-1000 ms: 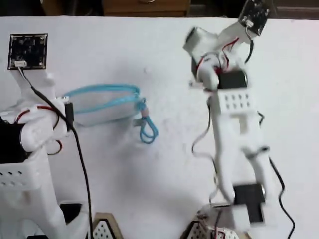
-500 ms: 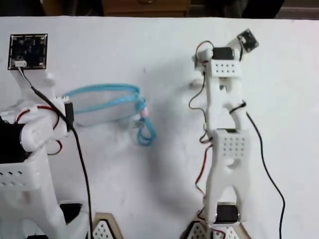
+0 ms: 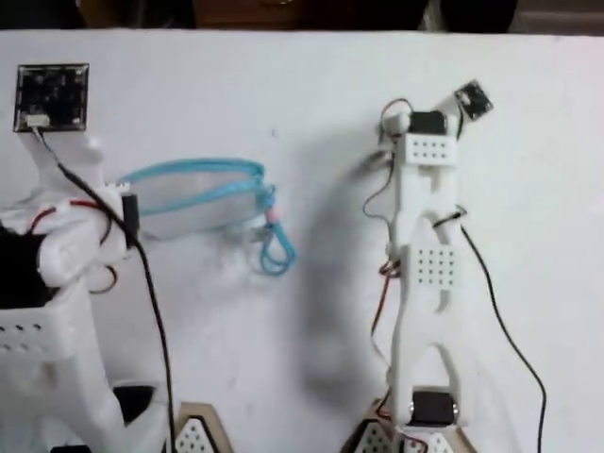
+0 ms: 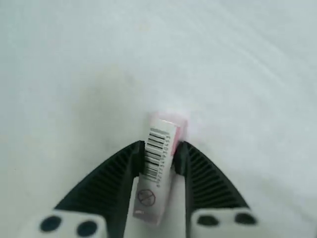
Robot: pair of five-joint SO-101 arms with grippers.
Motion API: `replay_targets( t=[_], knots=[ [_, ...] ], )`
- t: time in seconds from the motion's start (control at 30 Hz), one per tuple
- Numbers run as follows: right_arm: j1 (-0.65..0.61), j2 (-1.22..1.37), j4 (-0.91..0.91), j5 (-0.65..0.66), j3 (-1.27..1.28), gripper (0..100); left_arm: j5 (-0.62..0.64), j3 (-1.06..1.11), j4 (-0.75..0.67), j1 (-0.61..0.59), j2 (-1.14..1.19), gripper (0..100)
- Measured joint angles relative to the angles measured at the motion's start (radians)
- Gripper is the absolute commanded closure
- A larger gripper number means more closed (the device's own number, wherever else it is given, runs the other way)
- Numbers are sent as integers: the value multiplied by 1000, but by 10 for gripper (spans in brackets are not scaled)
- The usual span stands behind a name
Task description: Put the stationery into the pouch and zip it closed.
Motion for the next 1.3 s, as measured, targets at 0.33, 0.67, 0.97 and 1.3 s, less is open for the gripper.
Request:
replay_targets(
  t=[0.33, 0.67, 0.97, 1.3],
  knots=[
    [-8, -127, 229, 183, 25, 982, 0, 0, 0, 0, 0, 978],
    [-20, -549, 356, 509, 267, 982, 0, 0, 0, 0, 0, 978],
    [-26, -1165, 356, 674, 1040, 982, 0, 0, 0, 0, 0, 978],
    [-46, -1685, 305, 888, 1631, 981, 0, 0, 0, 0, 0, 978]
  ],
)
